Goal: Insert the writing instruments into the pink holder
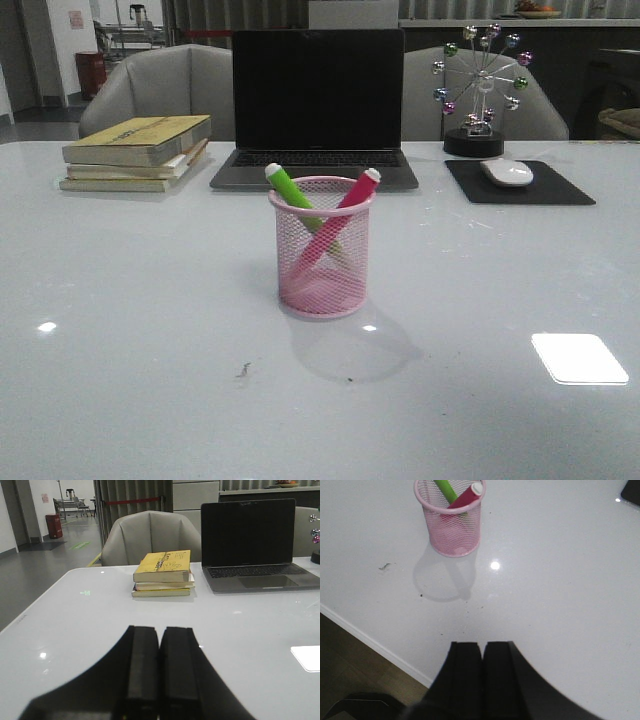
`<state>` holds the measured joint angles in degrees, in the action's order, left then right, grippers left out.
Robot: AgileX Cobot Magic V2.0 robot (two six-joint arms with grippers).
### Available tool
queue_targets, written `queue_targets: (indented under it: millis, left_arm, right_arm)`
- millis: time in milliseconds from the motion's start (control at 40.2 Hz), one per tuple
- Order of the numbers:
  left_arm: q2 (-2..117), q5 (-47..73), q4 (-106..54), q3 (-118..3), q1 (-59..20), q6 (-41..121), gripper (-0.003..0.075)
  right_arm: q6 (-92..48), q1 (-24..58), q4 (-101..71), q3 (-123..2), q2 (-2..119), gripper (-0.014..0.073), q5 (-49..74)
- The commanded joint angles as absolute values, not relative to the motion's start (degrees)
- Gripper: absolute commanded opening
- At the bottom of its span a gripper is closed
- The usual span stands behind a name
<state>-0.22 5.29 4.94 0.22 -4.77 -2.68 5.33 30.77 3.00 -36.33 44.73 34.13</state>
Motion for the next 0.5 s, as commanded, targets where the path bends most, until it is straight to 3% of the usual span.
queue_targets:
  millis: [0, 472]
  left_arm:
    - [-1.4, -0.4, 4.2, 0.5, -4.6, -2.2, 0.0091]
    - [-1.4, -1.6, 1.7, 0.5, -0.7, -1.5, 0.0091]
  right_arm:
    - [5.0, 30.7, 3.9, -37.9, 44.5, 0.0028, 30.5]
    - [5.0, 30.7, 3.9, -37.9, 44.5, 0.0028, 30.5]
